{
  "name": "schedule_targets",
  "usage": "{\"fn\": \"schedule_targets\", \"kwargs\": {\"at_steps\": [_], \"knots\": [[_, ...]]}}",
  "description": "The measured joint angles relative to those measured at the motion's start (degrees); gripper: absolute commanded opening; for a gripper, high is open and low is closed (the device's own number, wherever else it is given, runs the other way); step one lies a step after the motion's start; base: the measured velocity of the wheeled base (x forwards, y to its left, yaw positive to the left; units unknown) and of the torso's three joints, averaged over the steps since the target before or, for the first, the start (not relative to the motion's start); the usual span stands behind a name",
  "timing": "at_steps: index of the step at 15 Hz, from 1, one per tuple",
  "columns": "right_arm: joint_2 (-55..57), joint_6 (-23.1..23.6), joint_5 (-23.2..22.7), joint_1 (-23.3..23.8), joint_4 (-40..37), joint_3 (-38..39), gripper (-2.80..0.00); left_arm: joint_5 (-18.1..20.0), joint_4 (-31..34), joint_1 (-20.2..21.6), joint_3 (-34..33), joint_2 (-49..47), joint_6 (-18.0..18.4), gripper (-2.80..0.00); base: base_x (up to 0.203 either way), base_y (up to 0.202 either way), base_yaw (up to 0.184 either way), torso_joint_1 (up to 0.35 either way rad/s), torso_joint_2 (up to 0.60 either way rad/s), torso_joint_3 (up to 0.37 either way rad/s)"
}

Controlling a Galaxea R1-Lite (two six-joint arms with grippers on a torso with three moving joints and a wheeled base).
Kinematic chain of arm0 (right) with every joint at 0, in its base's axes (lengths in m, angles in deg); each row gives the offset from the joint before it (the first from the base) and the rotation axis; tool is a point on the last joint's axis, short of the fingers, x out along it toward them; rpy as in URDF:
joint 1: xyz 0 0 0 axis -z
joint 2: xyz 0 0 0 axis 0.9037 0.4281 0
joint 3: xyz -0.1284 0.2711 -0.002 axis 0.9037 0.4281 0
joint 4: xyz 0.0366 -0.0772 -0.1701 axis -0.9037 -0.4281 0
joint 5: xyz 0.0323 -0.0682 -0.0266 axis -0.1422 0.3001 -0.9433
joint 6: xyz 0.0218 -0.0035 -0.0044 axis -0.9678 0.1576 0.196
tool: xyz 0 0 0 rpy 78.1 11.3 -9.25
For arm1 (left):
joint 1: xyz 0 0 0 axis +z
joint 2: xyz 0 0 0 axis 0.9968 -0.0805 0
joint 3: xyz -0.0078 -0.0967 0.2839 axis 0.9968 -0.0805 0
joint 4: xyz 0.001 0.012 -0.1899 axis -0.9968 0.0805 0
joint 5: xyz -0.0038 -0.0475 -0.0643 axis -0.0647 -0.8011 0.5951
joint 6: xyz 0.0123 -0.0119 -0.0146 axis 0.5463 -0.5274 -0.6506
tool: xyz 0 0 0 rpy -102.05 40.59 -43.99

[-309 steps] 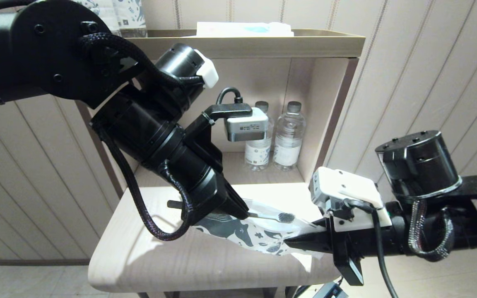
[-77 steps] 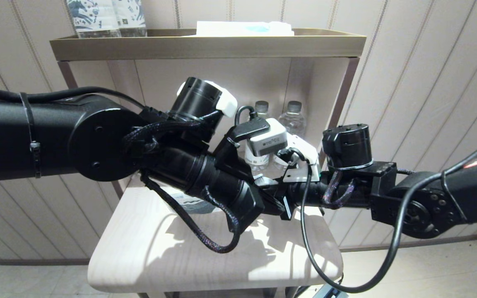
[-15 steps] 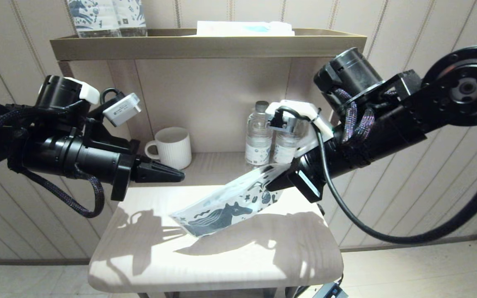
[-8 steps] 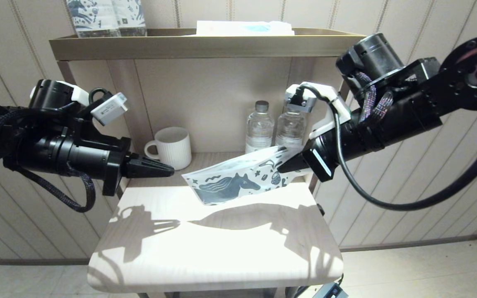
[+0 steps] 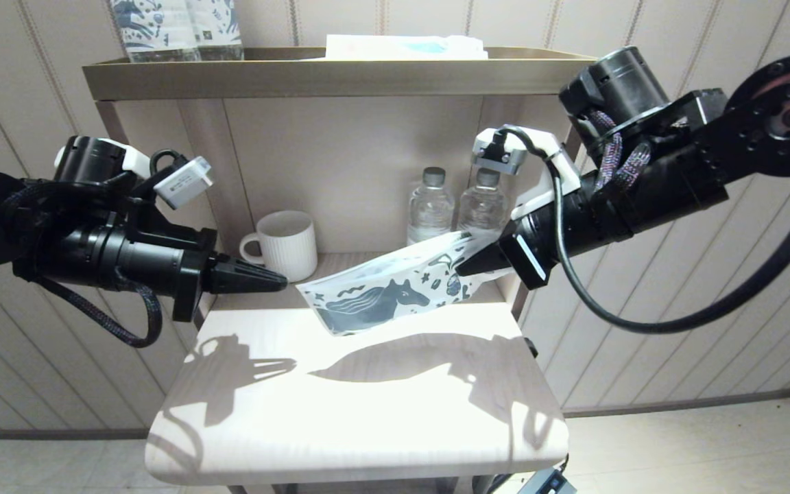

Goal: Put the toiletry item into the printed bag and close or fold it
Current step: Hand it to the other hand

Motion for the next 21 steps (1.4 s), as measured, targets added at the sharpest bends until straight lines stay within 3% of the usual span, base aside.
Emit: {"fn": "schedule_targets", "kwargs": {"at_steps": [1,8,21], "knots": [[0.1,0.0,0.0,0.2,0.0,-0.1,-2.80,0.4,0.0,0.2,0.0,-0.1,0.1,0.00,0.000,0.000,0.000,0.000,0.00,0.000],[0.3,-0.1,0.0,0.2,0.0,-0.4,-2.80,1.7,0.1,0.4,-1.2,-1.0,1.5,0.00,0.000,0.000,0.000,0.000,0.00,0.000],[1.9,-0.9,-1.5,-3.1,0.0,-1.5,-2.80,1.6,0.0,-4.0,-3.0,-3.0,1.6,0.00,0.000,0.000,0.000,0.000,0.00,0.000]]}}
